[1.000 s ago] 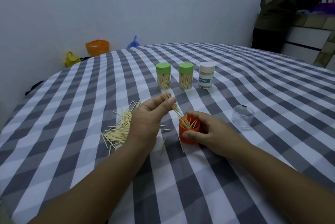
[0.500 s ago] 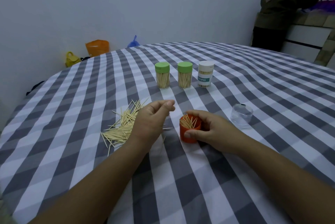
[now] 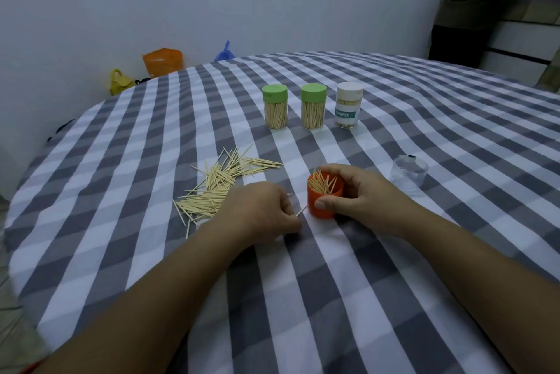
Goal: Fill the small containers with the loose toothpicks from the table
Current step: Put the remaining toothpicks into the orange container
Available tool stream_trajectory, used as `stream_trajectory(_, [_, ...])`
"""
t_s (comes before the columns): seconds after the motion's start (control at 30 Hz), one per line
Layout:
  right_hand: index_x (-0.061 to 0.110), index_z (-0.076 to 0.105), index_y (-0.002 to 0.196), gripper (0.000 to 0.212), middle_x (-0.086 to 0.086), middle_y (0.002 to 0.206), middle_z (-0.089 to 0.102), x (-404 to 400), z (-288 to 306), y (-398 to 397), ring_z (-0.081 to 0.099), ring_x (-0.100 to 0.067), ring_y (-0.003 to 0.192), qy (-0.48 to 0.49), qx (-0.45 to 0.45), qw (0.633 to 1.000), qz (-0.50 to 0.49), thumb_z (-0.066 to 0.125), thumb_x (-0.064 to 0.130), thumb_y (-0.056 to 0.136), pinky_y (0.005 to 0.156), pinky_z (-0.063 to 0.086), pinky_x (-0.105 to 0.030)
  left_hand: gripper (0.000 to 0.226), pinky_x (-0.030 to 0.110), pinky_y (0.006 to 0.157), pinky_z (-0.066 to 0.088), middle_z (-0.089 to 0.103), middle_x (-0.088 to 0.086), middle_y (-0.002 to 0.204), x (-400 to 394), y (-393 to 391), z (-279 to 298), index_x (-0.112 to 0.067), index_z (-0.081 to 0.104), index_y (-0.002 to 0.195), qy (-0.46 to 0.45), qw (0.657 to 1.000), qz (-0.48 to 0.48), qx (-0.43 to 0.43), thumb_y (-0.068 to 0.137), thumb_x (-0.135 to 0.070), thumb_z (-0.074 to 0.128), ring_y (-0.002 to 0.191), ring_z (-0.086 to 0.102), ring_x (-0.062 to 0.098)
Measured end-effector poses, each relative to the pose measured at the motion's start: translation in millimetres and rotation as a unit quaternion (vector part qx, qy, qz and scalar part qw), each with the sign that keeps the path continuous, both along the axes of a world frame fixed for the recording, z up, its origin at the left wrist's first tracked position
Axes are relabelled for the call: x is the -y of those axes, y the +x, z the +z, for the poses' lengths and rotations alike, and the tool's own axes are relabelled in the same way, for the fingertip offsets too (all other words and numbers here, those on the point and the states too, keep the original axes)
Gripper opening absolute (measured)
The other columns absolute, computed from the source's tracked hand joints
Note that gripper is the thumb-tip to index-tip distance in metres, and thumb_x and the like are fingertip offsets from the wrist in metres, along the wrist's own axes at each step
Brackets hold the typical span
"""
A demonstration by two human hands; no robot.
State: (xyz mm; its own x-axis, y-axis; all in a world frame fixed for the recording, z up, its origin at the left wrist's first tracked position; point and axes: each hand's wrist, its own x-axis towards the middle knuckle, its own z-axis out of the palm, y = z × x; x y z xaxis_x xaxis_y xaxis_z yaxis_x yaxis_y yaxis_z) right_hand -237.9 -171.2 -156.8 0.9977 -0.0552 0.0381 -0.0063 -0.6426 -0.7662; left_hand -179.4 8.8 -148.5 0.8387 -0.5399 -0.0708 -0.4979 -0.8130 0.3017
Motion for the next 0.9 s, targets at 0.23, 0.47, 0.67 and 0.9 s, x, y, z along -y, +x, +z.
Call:
stream_trajectory(0.23, [0.033,0.039,0.140,0.067,0.004,0.140,0.045,-17,0,0,0.047,-0.013,0.122,0.006,0.005,1.000,0.003,0.069,0.037,0.081,0.100,0.043,-0.027,0.014,0.033,0.094,0.045,0.068,-0.008,0.095,-26,22,11,-0.030,0.071,0.095,0.093,0.993,-0.004,0.072,0.087,-0.039,0.063,0.091,0.060,0.011])
stream_trajectory(0.47, [0.035,0.038,0.141,0.067,0.006,0.141,0.044,-37,3,7,0.046,-0.010,0.120,-0.003,-0.012,0.999,0.046,0.069,0.036,0.082,0.096,0.041,-0.021,0.032,0.022,0.076,0.049,0.056,-0.012,0.097,-56,27,9,-0.028,0.063,0.102,-0.024,0.999,-0.014,-0.031,0.077,-0.047,0.071,0.090,0.053,0.007])
stream_trajectory(0.67, [0.039,0.038,0.139,0.066,0.005,0.139,0.046,-43,-10,8,0.049,-0.012,0.119,0.030,0.006,0.999,0.029,0.068,0.039,0.080,0.096,0.045,-0.026,0.031,0.023,0.081,0.044,0.055,-0.012,0.103,-79,33,1,-0.031,0.063,0.105,-0.043,0.997,-0.022,0.061,0.078,-0.041,0.073,0.097,0.051,0.009])
stream_trajectory(0.9, [0.038,0.035,0.140,0.066,0.005,0.141,0.043,-43,-12,8,0.045,-0.009,0.117,0.024,0.009,0.999,0.030,0.065,0.038,0.082,0.094,0.043,-0.021,0.068,0.025,0.095,0.038,0.048,-0.004,0.138,-95,37,6,-0.031,0.041,0.141,-0.024,0.999,-0.025,-0.013,0.080,-0.030,0.071,0.115,0.045,0.013])
